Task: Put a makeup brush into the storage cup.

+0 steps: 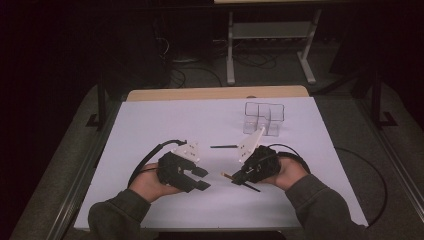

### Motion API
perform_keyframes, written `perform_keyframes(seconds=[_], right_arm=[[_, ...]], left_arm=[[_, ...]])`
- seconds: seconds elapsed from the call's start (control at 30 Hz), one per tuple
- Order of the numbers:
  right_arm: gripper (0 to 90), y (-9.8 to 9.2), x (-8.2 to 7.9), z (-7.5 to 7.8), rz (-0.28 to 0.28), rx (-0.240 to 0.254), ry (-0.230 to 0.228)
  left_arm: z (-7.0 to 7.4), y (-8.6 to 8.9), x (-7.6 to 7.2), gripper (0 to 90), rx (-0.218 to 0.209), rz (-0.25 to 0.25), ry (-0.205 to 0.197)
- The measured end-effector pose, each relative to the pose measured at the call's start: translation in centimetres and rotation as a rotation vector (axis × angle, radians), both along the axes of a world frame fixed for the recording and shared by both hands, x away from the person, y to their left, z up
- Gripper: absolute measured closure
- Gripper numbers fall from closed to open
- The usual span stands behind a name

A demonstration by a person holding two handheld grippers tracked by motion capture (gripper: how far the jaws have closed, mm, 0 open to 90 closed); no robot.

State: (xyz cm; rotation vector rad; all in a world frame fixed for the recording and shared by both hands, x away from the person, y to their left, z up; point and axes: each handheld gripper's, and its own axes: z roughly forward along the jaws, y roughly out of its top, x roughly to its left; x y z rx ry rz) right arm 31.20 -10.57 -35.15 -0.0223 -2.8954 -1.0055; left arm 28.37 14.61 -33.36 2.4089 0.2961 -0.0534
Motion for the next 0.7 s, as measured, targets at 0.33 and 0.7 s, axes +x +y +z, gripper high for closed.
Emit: perform_keyframes(seconds=[0.33,0.7], right_arm=[[82.6,-1.6,1.3,0.7,-0.066,0.02,0.008],[82.6,-2.5,2.8,1.7,-0.106,0.041,0.008]], left_arm=[[-1.0,2.3,0.3,54.6,-0.037,0.066,-0.005],[-1.7,4.0,0.3,50.4,-0.066,0.121,-0.002]])
